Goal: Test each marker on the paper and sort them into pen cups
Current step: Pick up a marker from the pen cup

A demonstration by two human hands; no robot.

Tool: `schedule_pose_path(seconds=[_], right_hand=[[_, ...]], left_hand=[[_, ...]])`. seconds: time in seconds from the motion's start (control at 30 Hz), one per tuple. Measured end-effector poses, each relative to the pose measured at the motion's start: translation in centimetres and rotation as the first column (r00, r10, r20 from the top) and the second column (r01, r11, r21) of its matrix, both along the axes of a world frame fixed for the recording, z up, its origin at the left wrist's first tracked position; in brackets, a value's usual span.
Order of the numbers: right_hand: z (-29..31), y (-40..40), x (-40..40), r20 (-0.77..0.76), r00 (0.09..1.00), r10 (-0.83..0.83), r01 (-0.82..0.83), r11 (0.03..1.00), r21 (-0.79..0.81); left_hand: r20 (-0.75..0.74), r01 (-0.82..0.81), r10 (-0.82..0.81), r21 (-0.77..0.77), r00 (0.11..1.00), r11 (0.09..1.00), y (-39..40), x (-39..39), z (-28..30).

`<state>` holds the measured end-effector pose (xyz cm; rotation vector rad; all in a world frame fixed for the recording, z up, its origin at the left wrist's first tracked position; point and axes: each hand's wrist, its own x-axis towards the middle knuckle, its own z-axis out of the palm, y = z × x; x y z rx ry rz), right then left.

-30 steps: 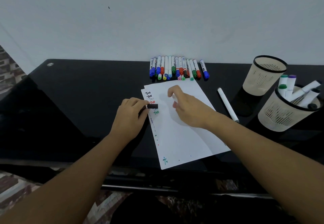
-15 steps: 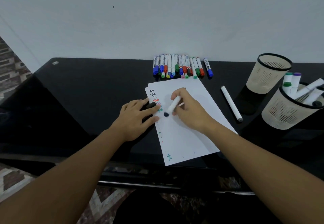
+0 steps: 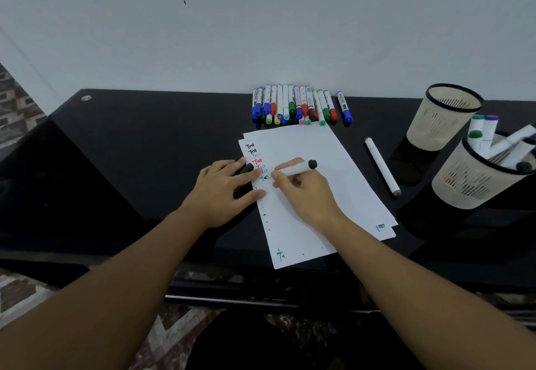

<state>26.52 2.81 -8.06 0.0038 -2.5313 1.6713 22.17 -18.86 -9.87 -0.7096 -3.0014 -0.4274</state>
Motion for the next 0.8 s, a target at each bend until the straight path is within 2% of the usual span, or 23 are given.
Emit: schedule_pose_path(seconds=[0.2, 0.8], right_hand=[[-0.79, -0.26, -0.36, 0.055, 0.999, 0.001, -0.006, 0.995, 0.096], [-0.26, -0.64, -0.1, 0.062, 0.997, 0.04, -0.053, 0.974, 0.218]], left_hand=[[-0.011, -0.005, 0.005, 0.022, 1.0, 1.0, 0.14, 0.07, 0.02], [-0.001, -0.005, 0.005, 0.0, 1.0, 1.0, -0.03, -0.03, 0.13]])
